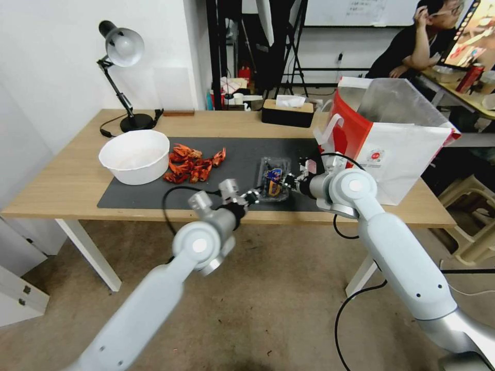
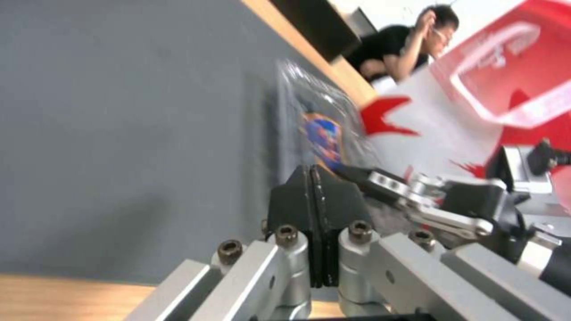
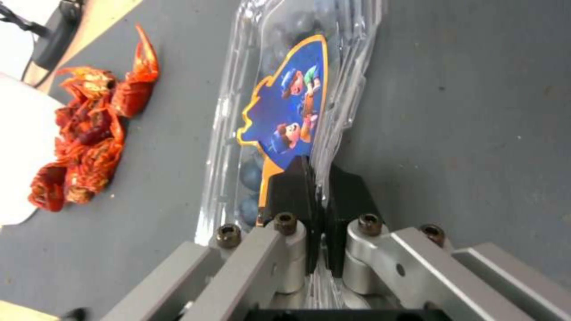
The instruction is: Close the takeout container lid, then place the container into the takeout bag.
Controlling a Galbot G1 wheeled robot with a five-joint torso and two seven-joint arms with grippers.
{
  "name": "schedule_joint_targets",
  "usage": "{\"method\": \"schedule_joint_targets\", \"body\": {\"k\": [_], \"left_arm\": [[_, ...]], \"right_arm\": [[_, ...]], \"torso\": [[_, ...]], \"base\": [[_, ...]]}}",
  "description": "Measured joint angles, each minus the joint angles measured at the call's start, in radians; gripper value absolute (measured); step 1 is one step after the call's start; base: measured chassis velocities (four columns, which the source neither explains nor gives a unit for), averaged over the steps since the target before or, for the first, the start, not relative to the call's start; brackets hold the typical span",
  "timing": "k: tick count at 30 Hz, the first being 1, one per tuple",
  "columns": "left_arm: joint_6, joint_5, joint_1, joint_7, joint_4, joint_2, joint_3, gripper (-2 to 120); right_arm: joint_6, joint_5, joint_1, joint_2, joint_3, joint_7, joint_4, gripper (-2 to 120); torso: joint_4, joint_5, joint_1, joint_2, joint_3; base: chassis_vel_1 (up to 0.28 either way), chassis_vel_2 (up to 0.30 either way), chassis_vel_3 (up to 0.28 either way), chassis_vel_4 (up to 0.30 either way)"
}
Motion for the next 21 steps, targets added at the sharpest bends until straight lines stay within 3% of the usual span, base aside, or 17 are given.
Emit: {"method": "schedule_joint_targets", "body": {"k": [2,4,5,7,8,10,11,12,15,17,21], "left_arm": [[-0.007,0.038,0.048,0.017,-0.030,0.027,-0.036,0],[-0.037,0.145,0.136,0.056,-0.063,0.067,-0.077,0],[-0.037,0.145,0.136,0.056,-0.063,0.067,-0.077,0],[-0.073,0.293,0.207,0.092,-0.079,0.088,-0.086,0],[-0.073,0.293,0.207,0.092,-0.079,0.088,-0.086,0],[-0.108,0.426,0.256,0.117,-0.082,0.089,-0.092,0],[-0.134,0.500,0.287,0.131,-0.081,0.088,-0.102,2],[-0.134,0.500,0.287,0.131,-0.081,0.088,-0.102,2],[-0.243,0.693,0.368,0.175,-0.059,0.088,-0.122,17],[-0.253,0.706,0.374,0.179,-0.057,0.088,-0.124,19],[-0.394,0.843,0.463,0.251,-0.017,0.081,-0.177,39]], "right_arm": [[0.000,-0.003,-0.001,0.000,0.002,-0.012,0.000,0],[0.000,-0.007,-0.005,0.000,0.006,-0.030,0.005,0],[0.000,-0.007,-0.005,0.000,0.006,-0.030,0.005,0],[0.001,-0.007,-0.037,-0.012,0.037,-0.043,0.039,0],[0.001,-0.007,-0.037,-0.012,0.037,-0.043,0.039,0],[0.003,-0.008,-0.072,-0.025,0.070,-0.054,0.070,0],[0.006,-0.009,-0.084,-0.029,0.079,-0.062,0.078,0],[0.006,-0.009,-0.084,-0.029,0.079,-0.062,0.078,0],[0.016,-0.012,-0.113,-0.034,0.099,-0.086,0.103,0],[0.017,-0.013,-0.118,-0.035,0.102,-0.089,0.106,0],[0.036,-0.024,-0.132,-0.035,0.110,-0.134,0.113,0]], "torso": [[0.0000,0.0000,0.000,0.000,0.000],[0.0003,0.0001,0.000,0.000,0.000],[0.0003,0.0001,0.000,0.000,0.000],[0.0009,0.0001,0.000,0.000,0.000],[0.0009,0.0001,0.000,0.000,0.000],[-0.0014,-0.0002,0.000,0.000,0.000],[-0.0011,0.0002,0.000,0.000,0.000],[-0.0011,0.0002,0.000,0.000,0.000],[0.0005,0.0000,0.000,0.000,0.000],[0.0004,-0.0001,0.000,0.000,0.000],[0.0000,0.0006,0.000,0.000,0.000]], "base": [[0.000,0.000,0.000,0.000],[0.000,0.000,0.000,0.000],[0.000,0.000,0.000,0.000],[0.000,0.000,0.000,0.000],[0.000,0.000,0.000,0.000],[0.000,0.000,0.000,0.000],[0.000,0.000,0.000,0.000],[0.000,0.000,0.000,0.000],[0.000,0.000,0.000,0.000],[0.000,0.000,0.000,0.000],[0.000,0.000,0.000,0.000]]}}
